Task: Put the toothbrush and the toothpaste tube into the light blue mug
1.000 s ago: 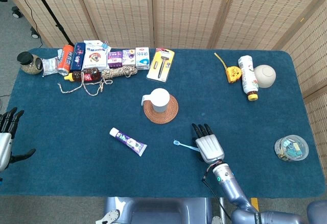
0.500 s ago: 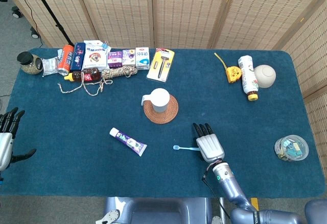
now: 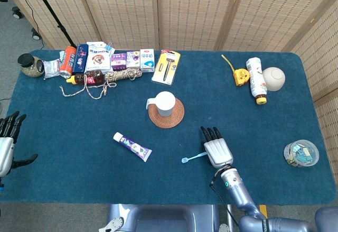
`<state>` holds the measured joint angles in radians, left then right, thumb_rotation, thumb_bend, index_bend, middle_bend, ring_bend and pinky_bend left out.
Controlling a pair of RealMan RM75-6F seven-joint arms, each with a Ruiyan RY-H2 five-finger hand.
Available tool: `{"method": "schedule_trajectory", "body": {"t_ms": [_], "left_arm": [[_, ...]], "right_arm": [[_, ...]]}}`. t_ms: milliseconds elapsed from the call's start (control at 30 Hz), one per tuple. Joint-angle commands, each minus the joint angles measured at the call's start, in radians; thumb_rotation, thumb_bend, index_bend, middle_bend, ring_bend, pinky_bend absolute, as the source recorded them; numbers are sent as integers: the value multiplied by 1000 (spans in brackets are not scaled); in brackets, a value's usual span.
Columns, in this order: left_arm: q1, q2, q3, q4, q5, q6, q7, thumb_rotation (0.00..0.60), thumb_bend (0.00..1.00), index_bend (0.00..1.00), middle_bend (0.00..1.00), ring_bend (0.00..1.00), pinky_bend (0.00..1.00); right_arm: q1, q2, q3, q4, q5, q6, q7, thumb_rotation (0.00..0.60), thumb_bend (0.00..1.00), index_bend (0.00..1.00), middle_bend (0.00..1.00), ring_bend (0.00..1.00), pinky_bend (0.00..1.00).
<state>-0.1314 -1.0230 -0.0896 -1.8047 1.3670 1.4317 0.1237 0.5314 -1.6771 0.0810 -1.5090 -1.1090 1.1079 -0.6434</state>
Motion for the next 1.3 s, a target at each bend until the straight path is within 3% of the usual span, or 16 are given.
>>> {"method": "schedule_trajectory", "body": {"t_ms": [33, 333, 833, 1067, 1300], "left_arm": [[0, 0, 0, 0, -1, 0, -1, 600, 0, 0, 0, 0, 0], [1, 6, 1, -1, 3, 0, -15, 600, 0, 0, 0, 0, 0], [11, 15, 0, 2, 16, 19, -44, 600, 0, 0, 0, 0, 0], [6, 19, -8, 5, -2, 7, -56, 600, 0, 0, 0, 0, 0], [1, 20, -11, 3, -11, -2, -59, 600, 0, 0, 0, 0, 0]], "right_arm": [[-2, 5, -1, -7, -6, 6, 4, 600, 464, 556, 0, 0, 0], [-4, 90, 28, -102, -74, 72, 7, 600, 469, 562, 4, 0, 0], [134, 125, 227, -148, -123, 159, -187, 600, 469, 560, 5, 0, 0], [242, 84, 309, -80, -158, 185, -321, 600, 469, 560, 5, 0, 0], [342, 15, 307, 69, -221, 192, -468, 600, 470, 560, 5, 0, 0]]}}
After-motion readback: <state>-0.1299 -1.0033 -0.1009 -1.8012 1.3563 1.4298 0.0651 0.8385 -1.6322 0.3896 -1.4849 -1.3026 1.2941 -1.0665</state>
